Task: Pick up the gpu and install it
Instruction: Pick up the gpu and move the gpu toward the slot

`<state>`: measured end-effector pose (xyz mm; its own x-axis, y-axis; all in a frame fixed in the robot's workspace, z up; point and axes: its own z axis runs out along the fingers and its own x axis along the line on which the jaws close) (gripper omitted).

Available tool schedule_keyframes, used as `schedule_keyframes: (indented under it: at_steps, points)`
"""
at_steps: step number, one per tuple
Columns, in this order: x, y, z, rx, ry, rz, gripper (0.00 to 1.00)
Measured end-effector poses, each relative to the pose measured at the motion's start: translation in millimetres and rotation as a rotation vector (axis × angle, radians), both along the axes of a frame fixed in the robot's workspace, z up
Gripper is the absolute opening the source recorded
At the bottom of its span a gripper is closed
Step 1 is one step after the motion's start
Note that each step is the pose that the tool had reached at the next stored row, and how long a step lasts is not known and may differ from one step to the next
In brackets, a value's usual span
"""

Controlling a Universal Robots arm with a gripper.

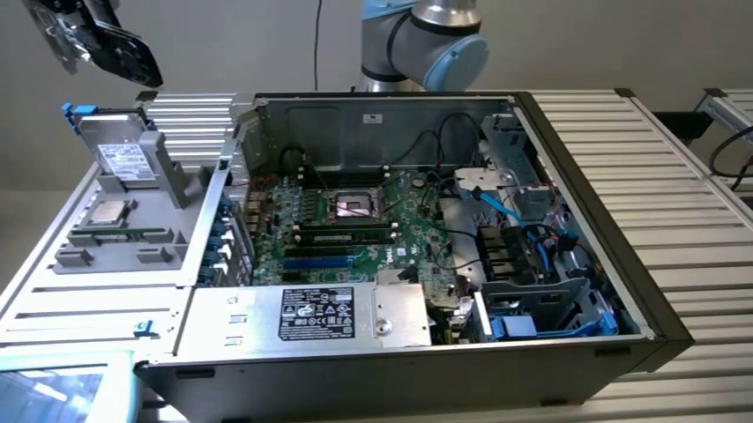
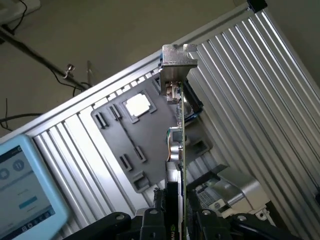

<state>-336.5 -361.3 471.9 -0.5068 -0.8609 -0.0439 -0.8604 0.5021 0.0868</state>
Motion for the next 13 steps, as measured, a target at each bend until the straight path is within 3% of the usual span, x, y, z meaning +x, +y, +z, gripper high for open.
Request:
schedule_keyframes:
  at_steps: [13]
  points:
    - [0.0, 0.0, 0.6, 0.0, -0.0001, 0.205, 0.28]
